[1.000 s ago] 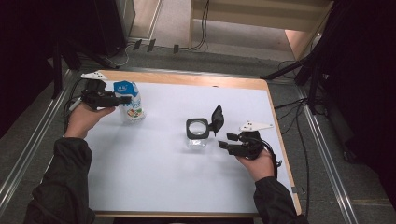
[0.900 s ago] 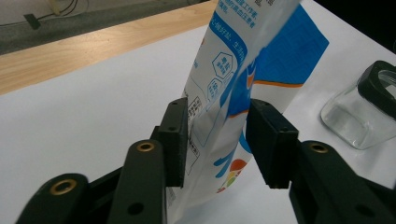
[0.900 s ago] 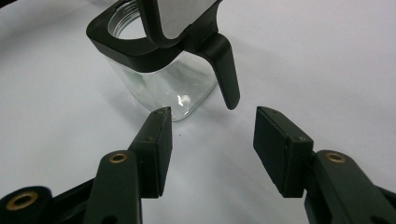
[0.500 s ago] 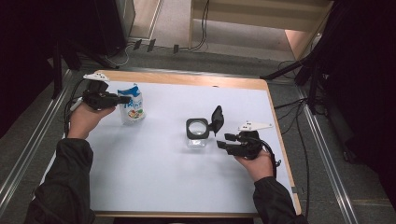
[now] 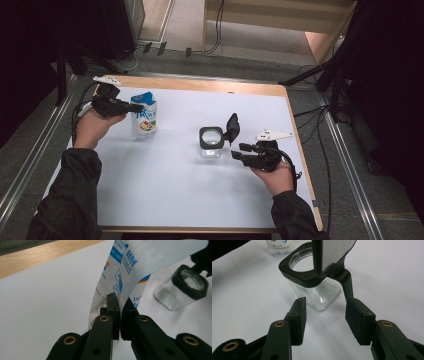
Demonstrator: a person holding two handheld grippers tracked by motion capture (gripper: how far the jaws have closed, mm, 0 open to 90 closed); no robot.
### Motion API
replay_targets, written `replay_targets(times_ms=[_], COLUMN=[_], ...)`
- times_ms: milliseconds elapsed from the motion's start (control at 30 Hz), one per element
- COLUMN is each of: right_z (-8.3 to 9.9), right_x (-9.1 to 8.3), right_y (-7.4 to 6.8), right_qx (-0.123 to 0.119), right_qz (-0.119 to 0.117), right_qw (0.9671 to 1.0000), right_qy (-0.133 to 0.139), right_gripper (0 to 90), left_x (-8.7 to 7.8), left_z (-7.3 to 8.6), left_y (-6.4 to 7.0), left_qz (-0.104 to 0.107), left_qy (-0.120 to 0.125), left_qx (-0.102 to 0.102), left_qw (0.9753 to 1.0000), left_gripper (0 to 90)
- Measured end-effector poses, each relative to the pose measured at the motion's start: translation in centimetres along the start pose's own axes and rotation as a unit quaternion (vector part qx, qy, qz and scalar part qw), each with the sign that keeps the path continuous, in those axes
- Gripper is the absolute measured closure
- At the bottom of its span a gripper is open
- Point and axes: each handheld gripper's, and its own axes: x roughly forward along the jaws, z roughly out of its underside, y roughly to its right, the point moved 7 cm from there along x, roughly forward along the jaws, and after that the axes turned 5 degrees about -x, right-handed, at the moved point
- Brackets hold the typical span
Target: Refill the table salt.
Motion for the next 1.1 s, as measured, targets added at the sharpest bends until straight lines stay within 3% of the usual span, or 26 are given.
replay_targets(times_ms=[100,333,533,733,833,1100], right_z=[-0.2,-0.5,-1.2,-2.1,-2.7,-4.1], right_x=[-0.4,-0.7,-0.3,0.9,1.6,4.1], right_y=[-0.6,-2.6,-4.5,-6.5,-7.0,-8.5], right_qx=[-0.006,-0.022,-0.03,-0.048,-0.05,-0.055], right_qz=[-0.005,-0.024,-0.044,-0.063,-0.062,-0.069], right_qw=[1.0,0.9995,0.9986,0.9969,0.9967,0.996], right_qy=[0.002,0.001,0.006,0.01,0.013,0.011], right_gripper=[55.3,59.6,62.1,63.4,63.3,63.4], left_x=[-0.2,-1.1,-1.4,-2.0,-2.5,-3.8], left_z=[-0.5,-1.6,-2.1,-2.3,-2.4,-2.5], left_y=[1.0,2.8,4.8,6.6,7.4,10.2], left_qz=[0.006,0.015,0.028,0.043,0.033,0.034], left_qy=[0.005,0.014,0.01,0.015,0.018,0.028], left_qx=[0.004,-0.008,0.004,0.008,0.018,0.032], left_qw=[1.0,0.9998,0.9996,0.9989,0.9991,0.9985], left_gripper=[89.9,89.9,90.0,90.0,89.9,89.9])
